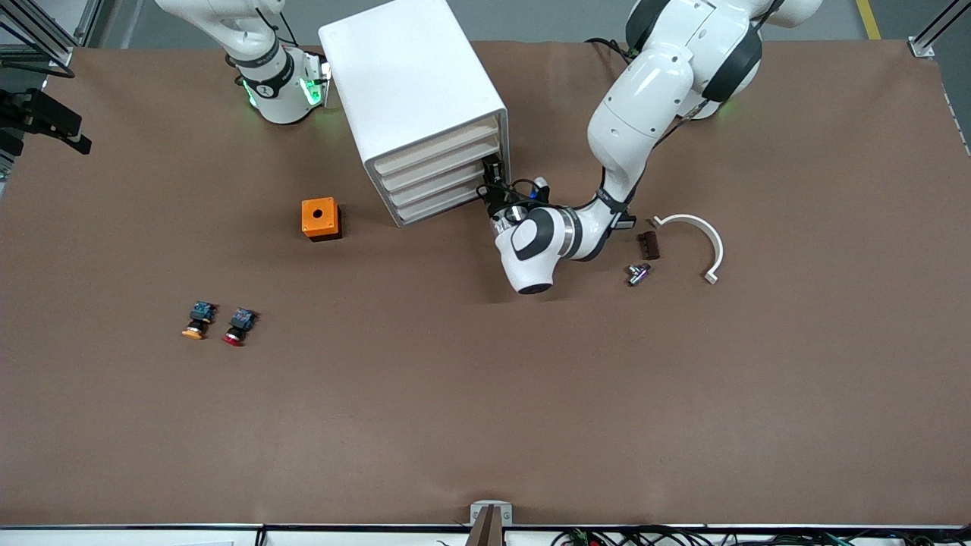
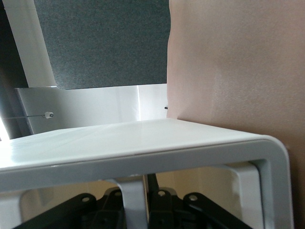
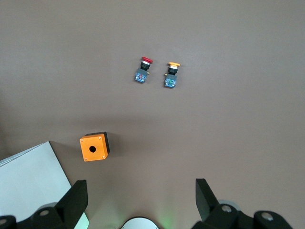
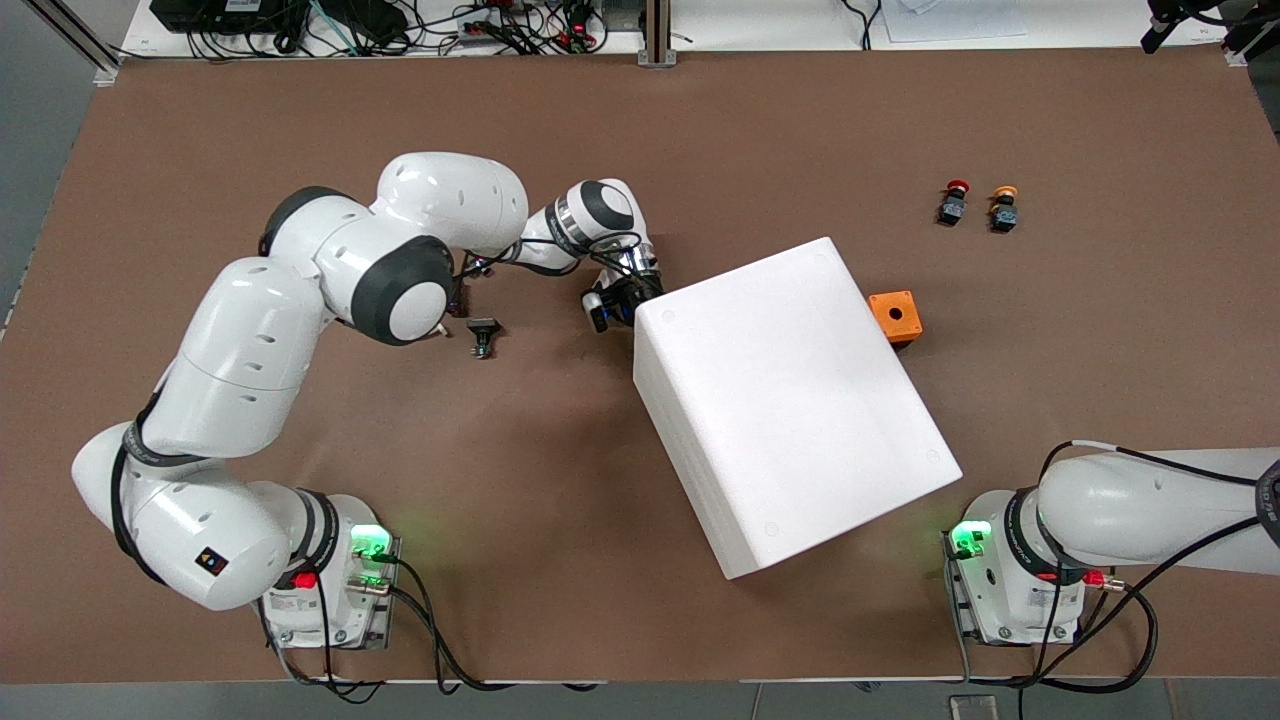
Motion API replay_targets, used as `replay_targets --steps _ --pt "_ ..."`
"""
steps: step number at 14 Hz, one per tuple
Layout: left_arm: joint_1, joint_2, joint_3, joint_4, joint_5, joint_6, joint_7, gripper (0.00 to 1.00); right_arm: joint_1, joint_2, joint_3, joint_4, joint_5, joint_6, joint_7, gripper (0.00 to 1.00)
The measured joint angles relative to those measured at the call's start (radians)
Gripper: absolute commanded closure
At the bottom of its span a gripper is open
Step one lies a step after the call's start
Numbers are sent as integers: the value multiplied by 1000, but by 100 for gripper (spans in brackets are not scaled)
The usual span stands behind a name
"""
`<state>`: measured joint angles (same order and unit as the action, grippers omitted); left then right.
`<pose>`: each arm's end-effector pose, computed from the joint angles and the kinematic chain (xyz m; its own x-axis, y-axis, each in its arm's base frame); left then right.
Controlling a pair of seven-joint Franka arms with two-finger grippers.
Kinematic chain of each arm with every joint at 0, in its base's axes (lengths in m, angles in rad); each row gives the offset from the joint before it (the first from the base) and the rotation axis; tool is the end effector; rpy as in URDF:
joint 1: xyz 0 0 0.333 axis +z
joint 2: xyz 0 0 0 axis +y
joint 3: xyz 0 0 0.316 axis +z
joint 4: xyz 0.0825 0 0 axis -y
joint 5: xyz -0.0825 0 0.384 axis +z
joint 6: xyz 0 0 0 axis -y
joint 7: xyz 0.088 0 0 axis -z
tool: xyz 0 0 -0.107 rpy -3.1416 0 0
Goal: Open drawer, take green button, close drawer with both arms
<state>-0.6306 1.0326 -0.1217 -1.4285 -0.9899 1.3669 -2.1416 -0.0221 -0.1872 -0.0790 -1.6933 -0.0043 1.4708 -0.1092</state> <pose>0.3865 -0.4869 0.0991 -0.2889 0.9558 -0.0540 0.1078 -0.0235 -0.9939 0.4815 -0.0534 0.6556 0.9994 0.0096 -0.0345 0.0091 -0.9999 -0.0142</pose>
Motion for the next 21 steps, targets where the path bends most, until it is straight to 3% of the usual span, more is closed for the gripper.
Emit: replay_targets --steps 12,21 --pt "134 -1 28 39 0 -3 -10 90 2 11 -1 12 6 -3 -30 0" --pt "218 -2 61 81 -15 15 -10 89 1 223 -8 61 0 13 -51 0"
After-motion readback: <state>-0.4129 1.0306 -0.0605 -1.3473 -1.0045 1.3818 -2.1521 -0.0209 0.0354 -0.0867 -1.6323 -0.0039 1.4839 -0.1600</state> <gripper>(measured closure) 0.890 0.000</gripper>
